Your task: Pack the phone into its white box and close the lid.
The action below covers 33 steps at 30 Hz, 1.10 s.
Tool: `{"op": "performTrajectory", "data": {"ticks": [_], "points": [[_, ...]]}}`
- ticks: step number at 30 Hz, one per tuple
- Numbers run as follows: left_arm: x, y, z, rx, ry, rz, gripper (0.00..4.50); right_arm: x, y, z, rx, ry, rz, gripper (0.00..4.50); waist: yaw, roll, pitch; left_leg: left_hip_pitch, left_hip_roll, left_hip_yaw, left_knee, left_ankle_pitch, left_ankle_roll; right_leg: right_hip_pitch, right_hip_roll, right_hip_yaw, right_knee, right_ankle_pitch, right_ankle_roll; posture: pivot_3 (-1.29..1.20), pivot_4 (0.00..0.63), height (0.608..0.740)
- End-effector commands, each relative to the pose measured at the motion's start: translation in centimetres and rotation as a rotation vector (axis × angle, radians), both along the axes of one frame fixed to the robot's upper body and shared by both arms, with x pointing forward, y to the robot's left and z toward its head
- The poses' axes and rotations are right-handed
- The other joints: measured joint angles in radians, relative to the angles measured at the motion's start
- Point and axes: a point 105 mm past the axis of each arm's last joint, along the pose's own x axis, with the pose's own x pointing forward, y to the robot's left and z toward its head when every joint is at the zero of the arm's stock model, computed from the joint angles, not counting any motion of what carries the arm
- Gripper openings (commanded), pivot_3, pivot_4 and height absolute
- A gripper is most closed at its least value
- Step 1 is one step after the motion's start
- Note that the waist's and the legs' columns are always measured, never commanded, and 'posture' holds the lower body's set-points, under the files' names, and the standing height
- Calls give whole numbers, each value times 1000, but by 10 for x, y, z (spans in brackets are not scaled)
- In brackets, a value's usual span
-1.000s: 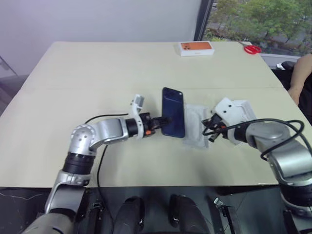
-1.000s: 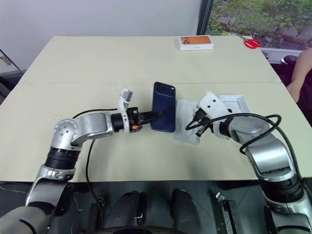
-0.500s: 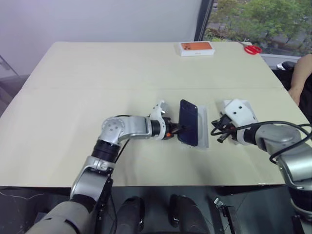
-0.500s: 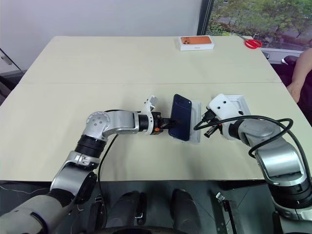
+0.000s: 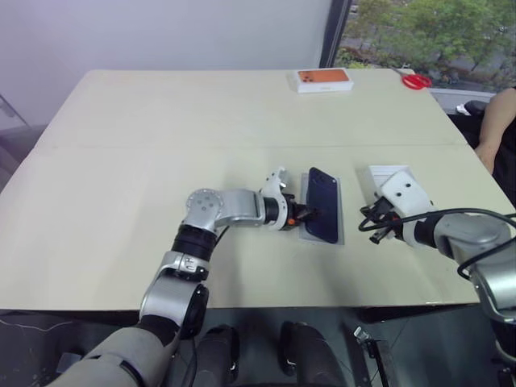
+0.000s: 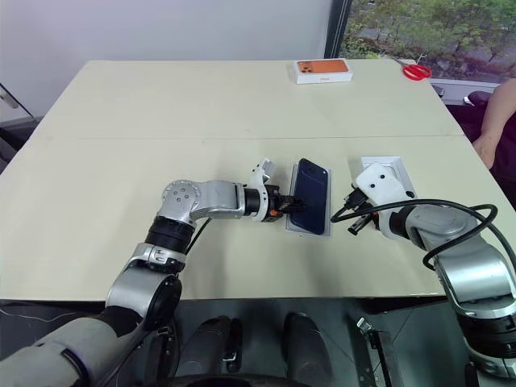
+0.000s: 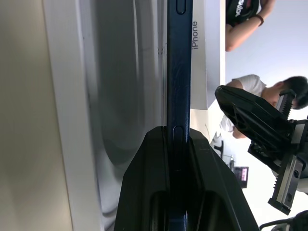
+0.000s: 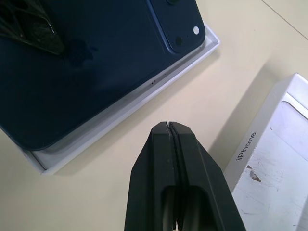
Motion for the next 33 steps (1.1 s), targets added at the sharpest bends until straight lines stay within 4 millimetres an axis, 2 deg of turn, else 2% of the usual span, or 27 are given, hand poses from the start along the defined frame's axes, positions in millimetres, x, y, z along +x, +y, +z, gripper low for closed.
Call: {"op": "performTrajectory", "data": {"ticks": [1,2,4,9,17,20,23,27,31,33], "points": [[2,-5,22,-64,-55,-20,471,0,4,15,-11,-64,23,0,0,0,0,0,0,0,0,0,0,0,0,0,0,0,0,0,150,740],[2,-5,22,-66,-56,-22,993,0,4,15,-10,-64,24,0,0,0,0,0,0,0,0,0,0,0,0,0,0,0,0,0,150,740],[0,-6,23,-72,-63,-32,1733,0,5,15,-10,-65,27,0,1,0,0,0,0,0,0,0,0,0,0,0,0,0,0,0,150,740],[-4,-2,30,-95,-87,-62,4283,1,6,16,-10,-66,34,0,1,0,0,0,0,0,0,0,0,0,0,0,0,0,0,0,150,740],[-12,21,42,-57,-189,-114,4283,3,9,16,-5,-68,42,0,0,0,0,0,0,0,0,0,0,0,0,0,2,0,1,0,150,740],[-11,39,52,-51,-244,-104,4283,3,8,15,-5,-71,41,0,0,0,0,1,0,0,0,0,0,0,0,0,2,0,1,0,150,740],[-8,48,57,-46,-271,-91,4283,4,8,15,-4,-72,40,0,0,0,0,1,0,0,0,1,-2,0,0,0,2,0,1,0,150,740],[4,74,72,10,-372,-13,4283,5,7,15,-6,-75,38,0,0,0,0,1,0,0,1,2,-4,0,0,0,3,0,1,0,150,740],[9,94,55,236,-565,20,4283,8,3,14,-10,-77,7,0,-2,1,0,1,0,0,0,3,-4,0,0,0,3,0,1,0,150,740],[8,97,50,287,-683,7,3783,10,0,12,-17,-76,-9,0,-2,1,-1,2,0,1,0,3,-5,0,0,1,3,0,0,0,150,740]]}}
